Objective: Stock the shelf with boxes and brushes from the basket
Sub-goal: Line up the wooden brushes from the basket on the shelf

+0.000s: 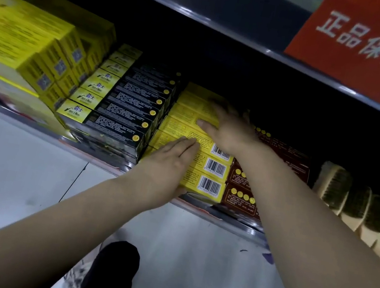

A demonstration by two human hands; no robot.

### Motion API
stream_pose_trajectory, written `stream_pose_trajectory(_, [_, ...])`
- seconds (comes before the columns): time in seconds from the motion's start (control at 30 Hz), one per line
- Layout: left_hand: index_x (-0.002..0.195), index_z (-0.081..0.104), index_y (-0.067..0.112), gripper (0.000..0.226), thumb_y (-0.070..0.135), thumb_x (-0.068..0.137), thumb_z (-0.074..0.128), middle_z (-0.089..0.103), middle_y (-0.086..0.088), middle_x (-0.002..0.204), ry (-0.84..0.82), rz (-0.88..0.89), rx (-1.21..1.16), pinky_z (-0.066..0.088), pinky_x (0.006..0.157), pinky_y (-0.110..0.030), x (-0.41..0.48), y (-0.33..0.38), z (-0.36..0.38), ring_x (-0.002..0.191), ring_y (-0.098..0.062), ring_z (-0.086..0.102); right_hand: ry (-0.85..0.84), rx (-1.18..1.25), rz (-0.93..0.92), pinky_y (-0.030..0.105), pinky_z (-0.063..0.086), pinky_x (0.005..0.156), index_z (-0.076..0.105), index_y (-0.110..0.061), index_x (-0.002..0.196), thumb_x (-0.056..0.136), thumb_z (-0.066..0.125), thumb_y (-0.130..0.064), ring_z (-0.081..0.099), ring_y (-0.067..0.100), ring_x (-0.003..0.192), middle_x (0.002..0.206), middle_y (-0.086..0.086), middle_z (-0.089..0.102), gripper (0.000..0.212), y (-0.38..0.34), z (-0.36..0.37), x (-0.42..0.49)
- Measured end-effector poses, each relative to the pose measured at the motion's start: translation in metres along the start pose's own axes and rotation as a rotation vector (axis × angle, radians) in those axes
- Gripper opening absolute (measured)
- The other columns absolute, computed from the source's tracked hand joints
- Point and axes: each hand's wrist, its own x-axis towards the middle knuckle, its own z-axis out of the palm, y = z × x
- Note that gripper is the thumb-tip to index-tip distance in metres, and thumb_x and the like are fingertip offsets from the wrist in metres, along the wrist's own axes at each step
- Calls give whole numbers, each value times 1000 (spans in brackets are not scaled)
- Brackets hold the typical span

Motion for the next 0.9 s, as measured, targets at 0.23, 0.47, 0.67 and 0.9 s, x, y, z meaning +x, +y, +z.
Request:
stream_pose_trajectory(0.23, [147,29,20,71,25,86,66,31,3,152,141,78,-167,11,104,-9,-25,1,-43,138,-9,28,-9,15,-42,43,12,115,19,-31,148,96,35,-52,13,30,144,158,1,15,59,-19,-16,-21])
stream_pose_trajectory(0.47, [133,50,14,58,14,80,72,50,5,133,456,-178,-202,31,99,-15,-79,-60,-75,122,-9,46,-89,903,-113,7,30,99,19,-26,148,90,59,-37,38,-16,121,136,-28,39,71,-93,6,-92])
stream_pose_trajectory(0.67, [139,44,4,68,4,78,73,42,-11,145,453,-265,-145,26,110,-30,-92,-84,-59,136,-27,38,-115,986,-83,-9,24,84,21,-32,143,92,58,-22,44,-8,116,129,-21,44,64,-126,29,-106])
stream_pose_trajectory(0.9, [129,55,-1,59,-1,73,75,53,-18,134,465,-263,-88,33,107,-44,-81,-84,-52,128,-38,45,-99,928,-43,31,15,118,-4,-22,151,99,42,-19,16,14,145,159,-3,11,70,-143,39,-114])
